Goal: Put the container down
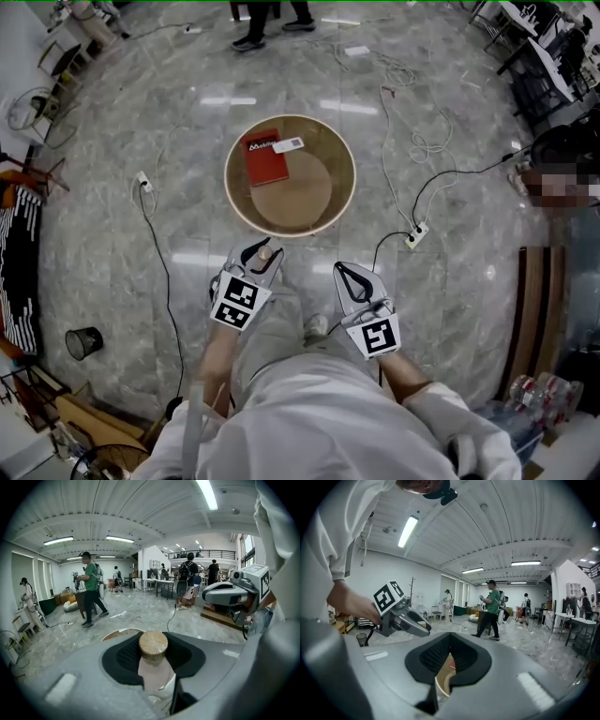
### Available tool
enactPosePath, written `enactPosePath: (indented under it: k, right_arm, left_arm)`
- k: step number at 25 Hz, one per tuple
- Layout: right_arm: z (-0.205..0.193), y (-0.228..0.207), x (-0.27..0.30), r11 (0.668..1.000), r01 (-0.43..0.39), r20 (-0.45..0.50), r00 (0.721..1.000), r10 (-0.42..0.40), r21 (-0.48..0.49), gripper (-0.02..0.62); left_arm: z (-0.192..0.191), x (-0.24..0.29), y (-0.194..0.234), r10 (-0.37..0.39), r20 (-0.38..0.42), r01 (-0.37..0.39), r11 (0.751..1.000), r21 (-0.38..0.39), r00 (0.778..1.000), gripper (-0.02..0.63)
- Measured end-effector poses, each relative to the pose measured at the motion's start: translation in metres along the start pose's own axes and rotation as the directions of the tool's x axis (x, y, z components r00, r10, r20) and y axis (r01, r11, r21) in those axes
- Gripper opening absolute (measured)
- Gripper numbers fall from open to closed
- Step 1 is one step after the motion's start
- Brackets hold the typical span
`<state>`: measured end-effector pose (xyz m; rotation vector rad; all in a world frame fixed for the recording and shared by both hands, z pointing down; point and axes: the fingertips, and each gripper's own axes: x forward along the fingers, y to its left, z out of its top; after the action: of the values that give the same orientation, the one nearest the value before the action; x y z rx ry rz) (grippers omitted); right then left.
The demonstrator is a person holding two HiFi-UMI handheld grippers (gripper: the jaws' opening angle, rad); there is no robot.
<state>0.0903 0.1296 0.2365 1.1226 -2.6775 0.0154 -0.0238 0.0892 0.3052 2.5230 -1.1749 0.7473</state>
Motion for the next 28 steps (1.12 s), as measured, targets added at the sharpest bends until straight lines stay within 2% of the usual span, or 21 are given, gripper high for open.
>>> enactPosePath:
  k: [5, 10, 16, 22, 28]
  right_arm:
    - [-0.003, -0.026, 0.058, 0.999, 0.04, -0.04, 0.998, -0.039, 0.02, 0.006]
    - [-0.013, -0.051, 0.115, 0.997, 0.078, -0.06, 0.995, -0.078, -0.003, 0.006]
    - [-0.046, -0.08, 0.181, 0.995, 0.098, -0.097, 0.99, -0.1, -0.024, 0.006]
    - [-0.098, -0.097, 0.228, 0.999, 0.028, -0.122, 0.992, -0.032, -0.033, 0.006]
    - [-0.168, -0.102, 0.255, 1.0, -0.027, -0.132, 0.991, 0.025, -0.009, 0.006]
  left_arm:
    - [0.002, 0.037, 0.049, -0.05, -0.003, 0.05, 0.998, 0.023, 0.999, 0.133]
    - [0.0, 0.081, 0.095, -0.095, 0.005, 0.094, 0.994, 0.057, 0.996, 0.133]
    - [-0.016, 0.145, 0.141, -0.125, 0.002, 0.125, 0.987, 0.096, 0.992, 0.133]
    - [-0.055, 0.206, 0.157, -0.114, -0.025, 0.116, 0.99, 0.082, 0.993, 0.133]
    - [-0.123, 0.263, 0.161, -0.094, -0.06, 0.097, 0.994, 0.043, 0.994, 0.133]
